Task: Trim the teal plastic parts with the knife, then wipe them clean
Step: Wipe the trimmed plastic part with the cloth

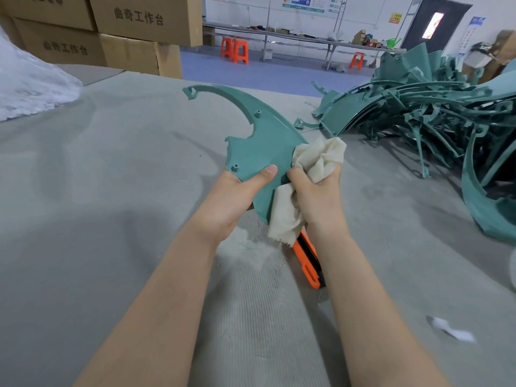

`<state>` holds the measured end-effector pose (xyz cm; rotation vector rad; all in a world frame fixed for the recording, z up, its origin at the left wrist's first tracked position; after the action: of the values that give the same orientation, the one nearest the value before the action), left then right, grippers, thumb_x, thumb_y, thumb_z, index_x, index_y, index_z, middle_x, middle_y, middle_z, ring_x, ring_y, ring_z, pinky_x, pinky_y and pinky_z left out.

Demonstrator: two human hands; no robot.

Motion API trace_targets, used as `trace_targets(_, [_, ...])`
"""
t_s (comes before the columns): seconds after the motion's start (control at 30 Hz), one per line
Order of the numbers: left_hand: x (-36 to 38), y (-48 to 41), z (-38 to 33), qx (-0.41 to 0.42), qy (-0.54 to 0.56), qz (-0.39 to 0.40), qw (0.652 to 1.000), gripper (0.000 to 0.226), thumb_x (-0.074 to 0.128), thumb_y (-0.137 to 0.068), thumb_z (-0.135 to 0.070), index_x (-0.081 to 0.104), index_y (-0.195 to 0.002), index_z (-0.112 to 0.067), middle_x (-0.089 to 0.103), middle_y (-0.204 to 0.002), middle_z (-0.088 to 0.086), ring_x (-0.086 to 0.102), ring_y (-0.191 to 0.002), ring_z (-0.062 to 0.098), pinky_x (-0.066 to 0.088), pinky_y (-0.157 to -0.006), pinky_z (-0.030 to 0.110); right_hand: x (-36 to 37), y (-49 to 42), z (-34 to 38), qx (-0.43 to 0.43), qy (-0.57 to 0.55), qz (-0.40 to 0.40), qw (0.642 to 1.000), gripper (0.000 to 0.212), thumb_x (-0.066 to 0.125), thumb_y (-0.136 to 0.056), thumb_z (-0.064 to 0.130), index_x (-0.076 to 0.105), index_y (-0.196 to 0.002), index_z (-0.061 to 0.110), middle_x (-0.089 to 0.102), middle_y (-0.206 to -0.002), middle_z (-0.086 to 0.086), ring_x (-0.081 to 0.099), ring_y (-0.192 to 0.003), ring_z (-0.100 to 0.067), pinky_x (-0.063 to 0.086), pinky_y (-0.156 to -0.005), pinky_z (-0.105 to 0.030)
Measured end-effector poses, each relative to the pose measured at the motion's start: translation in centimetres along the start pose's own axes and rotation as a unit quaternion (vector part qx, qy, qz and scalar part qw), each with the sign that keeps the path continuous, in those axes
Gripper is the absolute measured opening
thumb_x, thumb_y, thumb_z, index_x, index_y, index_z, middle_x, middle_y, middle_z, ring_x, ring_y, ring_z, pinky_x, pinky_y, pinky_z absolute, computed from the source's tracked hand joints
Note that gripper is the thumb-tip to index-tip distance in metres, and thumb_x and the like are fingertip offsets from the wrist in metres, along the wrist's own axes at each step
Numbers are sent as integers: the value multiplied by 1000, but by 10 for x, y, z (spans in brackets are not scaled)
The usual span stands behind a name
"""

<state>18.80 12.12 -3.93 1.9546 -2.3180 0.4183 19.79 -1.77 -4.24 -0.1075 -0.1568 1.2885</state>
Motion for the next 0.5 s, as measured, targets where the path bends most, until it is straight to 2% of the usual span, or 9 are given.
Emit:
trace_targets(0.07, [1,0,0,-2,2,2,1000,18,59,-95,-17,65,-106,-29,72,-110,-7,68,-104,13,53,-90,37,-1,-1,1,-1,-8,-2,1000,42,56,-76,11,40,-113,2,52,-92,-13,52,-80,-24,48,-71,-44])
trace_targets(0.2, [0,0,1,-4,8,-1,1000,18,59,-94,-16,65,-105,-29,73,-108,-8,68,-102,12,54,-88,35,1,0,2,-5,-7,6,1000,47,59,-74,13,41,-115,-2,50,-89,-11,50,-76,-22,45,-64,-37])
trace_targets(0.3, [0,0,0,2,5,-3,1000,18,60,-94,-15,66,-104,-29,73,-108,-7,68,-103,13,54,-89,35,2,1,1,-5,-1,3,1000,45,65,-79,13,38,-114,7,55,-92,-8,56,-80,-17,52,-70,-41])
trace_targets(0.43, [1,0,2,-3,8,1,1000,17,59,-94,-16,66,-105,-28,72,-109,-6,68,-104,14,54,-90,36,1,-1,3,-6,-12,2,1000,54,54,-65,21,40,-114,2,52,-93,-12,53,-79,-23,48,-69,-40])
trace_targets(0.5, [0,0,1,-1,6,1,1000,17,59,-94,-16,66,-105,-29,73,-109,-7,68,-103,12,54,-88,33,0,-1,2,-7,-19,3,1000,47,53,-66,20,41,-110,7,51,-93,-12,53,-81,-23,48,-70,-40])
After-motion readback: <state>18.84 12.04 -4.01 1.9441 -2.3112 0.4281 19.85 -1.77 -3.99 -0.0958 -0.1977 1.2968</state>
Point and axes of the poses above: each hand's wrist, its own y-axis away from the middle knuckle, its own x-axis out of the palm, z = x × y, the point moved 8 cm from there along -y, towards the middle knuckle
